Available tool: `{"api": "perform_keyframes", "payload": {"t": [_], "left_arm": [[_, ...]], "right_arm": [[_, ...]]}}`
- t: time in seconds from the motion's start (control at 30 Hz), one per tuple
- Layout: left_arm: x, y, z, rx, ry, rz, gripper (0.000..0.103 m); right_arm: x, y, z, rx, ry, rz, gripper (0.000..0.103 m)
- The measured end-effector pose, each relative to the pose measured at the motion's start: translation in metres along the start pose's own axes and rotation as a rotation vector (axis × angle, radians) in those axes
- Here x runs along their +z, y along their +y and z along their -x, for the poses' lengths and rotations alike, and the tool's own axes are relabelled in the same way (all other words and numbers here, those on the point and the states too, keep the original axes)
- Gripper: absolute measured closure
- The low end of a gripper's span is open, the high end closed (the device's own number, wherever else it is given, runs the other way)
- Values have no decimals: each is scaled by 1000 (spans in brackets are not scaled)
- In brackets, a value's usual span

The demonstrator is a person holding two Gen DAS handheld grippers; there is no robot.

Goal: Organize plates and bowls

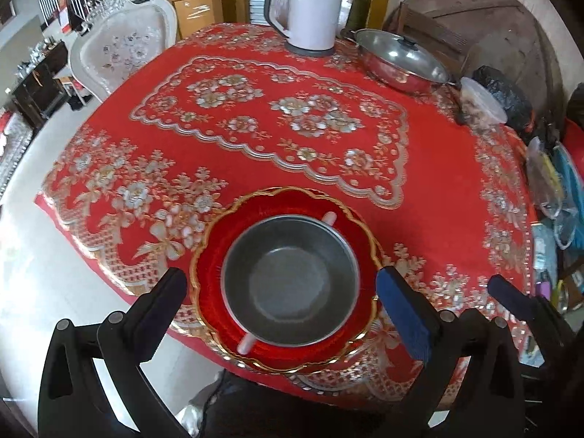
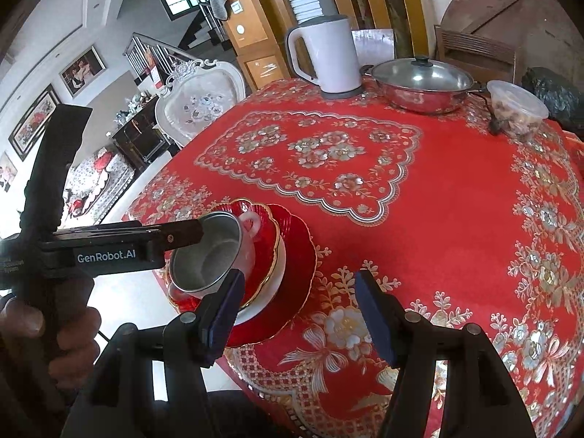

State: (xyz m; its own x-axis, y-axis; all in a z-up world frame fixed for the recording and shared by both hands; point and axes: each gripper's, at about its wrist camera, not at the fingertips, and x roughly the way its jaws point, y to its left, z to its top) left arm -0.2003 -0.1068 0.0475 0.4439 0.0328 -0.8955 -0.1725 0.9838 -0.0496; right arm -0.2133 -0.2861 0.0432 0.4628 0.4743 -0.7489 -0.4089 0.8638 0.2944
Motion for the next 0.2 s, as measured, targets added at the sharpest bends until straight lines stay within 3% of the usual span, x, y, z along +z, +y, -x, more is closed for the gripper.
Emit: {"api": "perform_keyframes", "payload": {"t": [0.2], "left_arm": [[-2,-2,3,32,-30,-17,0]], "right_arm": [[-1,1,0,4,3,0,38]]}}
